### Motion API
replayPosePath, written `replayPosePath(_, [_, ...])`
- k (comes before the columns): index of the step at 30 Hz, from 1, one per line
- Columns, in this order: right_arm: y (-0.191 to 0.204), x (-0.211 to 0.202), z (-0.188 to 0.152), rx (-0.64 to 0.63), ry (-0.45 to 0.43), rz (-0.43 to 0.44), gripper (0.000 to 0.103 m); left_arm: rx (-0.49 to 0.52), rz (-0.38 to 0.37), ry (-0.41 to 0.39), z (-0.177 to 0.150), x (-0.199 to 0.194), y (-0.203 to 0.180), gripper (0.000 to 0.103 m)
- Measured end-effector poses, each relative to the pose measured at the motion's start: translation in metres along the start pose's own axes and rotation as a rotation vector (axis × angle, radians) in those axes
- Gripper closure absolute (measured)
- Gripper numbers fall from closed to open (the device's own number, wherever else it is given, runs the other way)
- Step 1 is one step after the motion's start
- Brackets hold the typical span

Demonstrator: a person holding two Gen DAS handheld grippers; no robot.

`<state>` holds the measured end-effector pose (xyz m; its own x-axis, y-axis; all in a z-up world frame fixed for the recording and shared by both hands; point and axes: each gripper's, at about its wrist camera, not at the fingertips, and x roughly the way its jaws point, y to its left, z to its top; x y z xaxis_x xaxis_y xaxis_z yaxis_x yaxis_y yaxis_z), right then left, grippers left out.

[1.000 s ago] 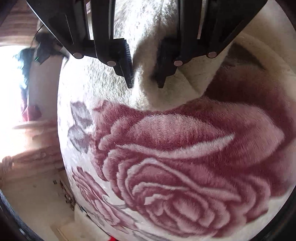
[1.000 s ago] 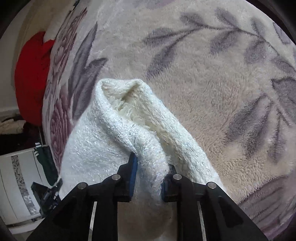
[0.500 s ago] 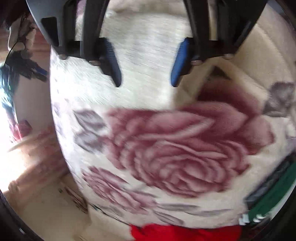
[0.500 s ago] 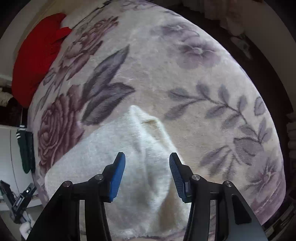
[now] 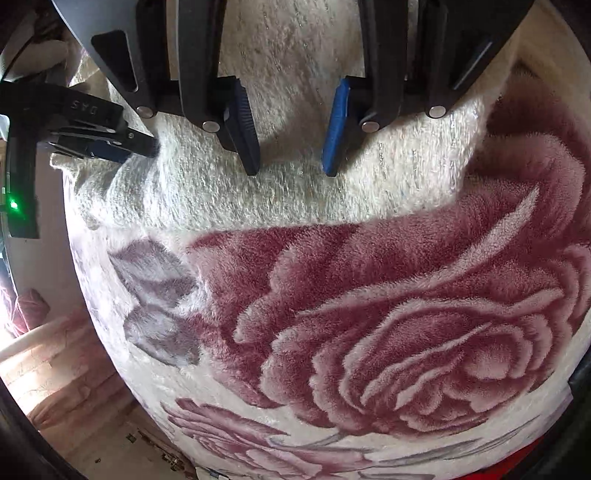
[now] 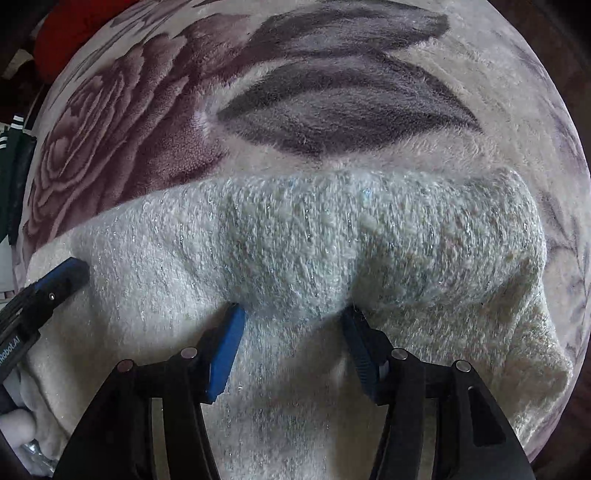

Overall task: Fold large clothes
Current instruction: 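Open both grippers and release the cardigan onto the bed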

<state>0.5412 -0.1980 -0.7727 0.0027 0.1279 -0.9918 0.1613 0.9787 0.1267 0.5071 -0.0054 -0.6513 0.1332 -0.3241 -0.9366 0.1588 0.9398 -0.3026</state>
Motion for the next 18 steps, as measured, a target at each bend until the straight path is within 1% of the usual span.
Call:
replayPosePath(1, [0.001, -0.003, 0.0, 0.001, 0.003, -0.001, 0.044, -0.002, 0.005, 0.009, 0.001, -0.005, -0.004, 0.07])
replayPosePath(2, [-0.001, -0.01, 0.0, 0.009, 0.011, 0.009, 0.044, -0.012, 0.01, 0.016, 0.0, -0.018, -0.008, 0.071])
replayPosePath(3, [-0.002, -0.019, -0.001, 0.02, 0.017, 0.031, 0.044, -0.013, 0.015, 0.011, -0.004, -0.029, -0.012, 0.072])
replayPosePath(4, [-0.005, -0.031, -0.002, 0.035, 0.009, 0.065, 0.044, -0.013, 0.01, -0.007, -0.009, -0.044, -0.016, 0.072])
replayPosePath(5, [-0.011, -0.046, -0.006, 0.053, -0.013, 0.11, 0.044, -0.014, -0.011, -0.038, -0.015, -0.061, -0.02, 0.072])
replayPosePath(6, [-0.016, -0.06, -0.011, 0.067, -0.033, 0.158, 0.044, -0.016, -0.013, -0.056, -0.023, -0.073, -0.023, 0.072])
replayPosePath(7, [-0.019, -0.071, -0.016, 0.074, -0.043, 0.196, 0.044, -0.012, -0.014, -0.054, -0.03, -0.078, -0.028, 0.072])
replayPosePath(8, [-0.021, -0.078, -0.021, 0.076, -0.042, 0.226, 0.044, -0.002, -0.012, -0.038, -0.039, -0.076, -0.031, 0.08])
replayPosePath(9, [-0.021, -0.079, -0.026, 0.076, -0.022, 0.25, 0.044, 0.004, 0.015, -0.011, -0.047, -0.066, -0.032, 0.082])
replayPosePath(10, [-0.02, -0.075, -0.029, 0.074, 0.008, 0.254, 0.044, -0.006, 0.046, 0.026, -0.054, -0.047, -0.028, 0.082])
replayPosePath(11, [-0.017, -0.066, -0.033, 0.07, 0.033, 0.244, 0.044, -0.035, 0.047, 0.049, -0.06, -0.028, -0.017, 0.084])
replayPosePath(13, [-0.014, -0.035, -0.038, 0.04, 0.048, 0.171, 0.045, -0.104, -0.016, 0.061, -0.066, -0.005, 0.005, 0.089])
replayPosePath(14, [-0.013, -0.02, -0.039, 0.024, 0.042, 0.146, 0.044, -0.153, -0.063, 0.046, -0.065, 0.0, 0.015, 0.09])
replayPosePath(15, [-0.014, -0.011, -0.037, 0.024, 0.036, 0.142, 0.044, -0.184, -0.085, 0.049, -0.06, -0.001, 0.018, 0.09])
replayPosePath(17, [-0.016, -0.02, -0.035, 0.03, 0.033, 0.161, 0.043, -0.198, -0.081, 0.078, -0.053, -0.009, 0.014, 0.09])
replayPosePath(18, [-0.022, -0.032, -0.037, 0.041, 0.036, 0.204, 0.043, -0.186, -0.062, 0.079, -0.05, -0.016, 0.009, 0.09])
